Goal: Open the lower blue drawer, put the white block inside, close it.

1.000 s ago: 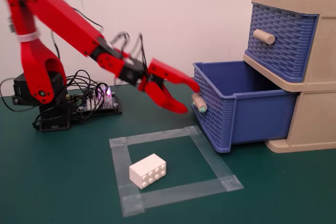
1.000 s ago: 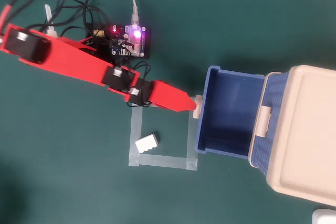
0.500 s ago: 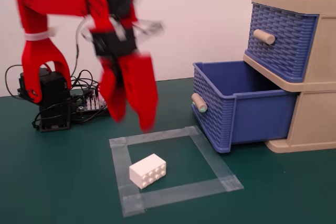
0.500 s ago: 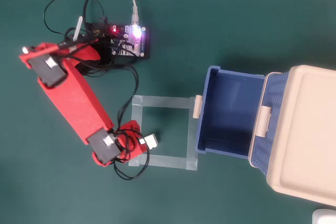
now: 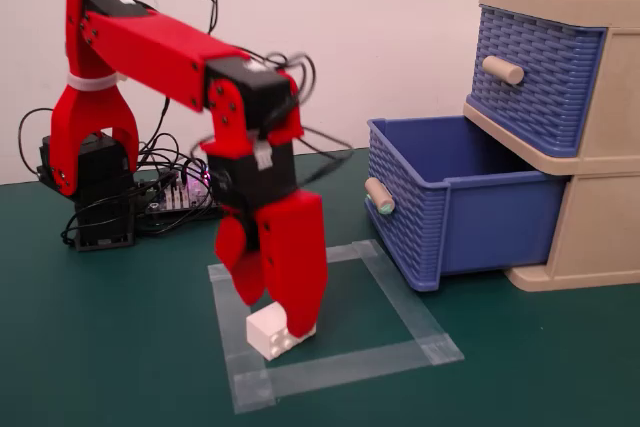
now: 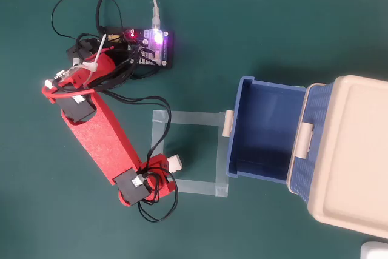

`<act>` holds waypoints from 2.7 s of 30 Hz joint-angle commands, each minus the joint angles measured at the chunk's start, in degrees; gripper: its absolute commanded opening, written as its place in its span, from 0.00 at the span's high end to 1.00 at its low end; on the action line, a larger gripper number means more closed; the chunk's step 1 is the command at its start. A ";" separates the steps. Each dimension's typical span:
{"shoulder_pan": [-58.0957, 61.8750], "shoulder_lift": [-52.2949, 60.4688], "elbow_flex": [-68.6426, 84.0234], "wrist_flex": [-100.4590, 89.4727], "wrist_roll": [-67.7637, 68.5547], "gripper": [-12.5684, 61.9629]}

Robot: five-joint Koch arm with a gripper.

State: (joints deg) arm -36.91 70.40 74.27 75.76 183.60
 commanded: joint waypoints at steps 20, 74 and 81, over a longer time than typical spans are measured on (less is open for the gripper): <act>-1.14 5.54 2.72 6.06 -3.43 0.94; -36.39 3.78 -31.46 39.64 -6.15 0.38; -38.67 -8.26 -35.51 30.06 -5.19 0.38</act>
State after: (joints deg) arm -73.92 61.61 40.96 108.37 177.45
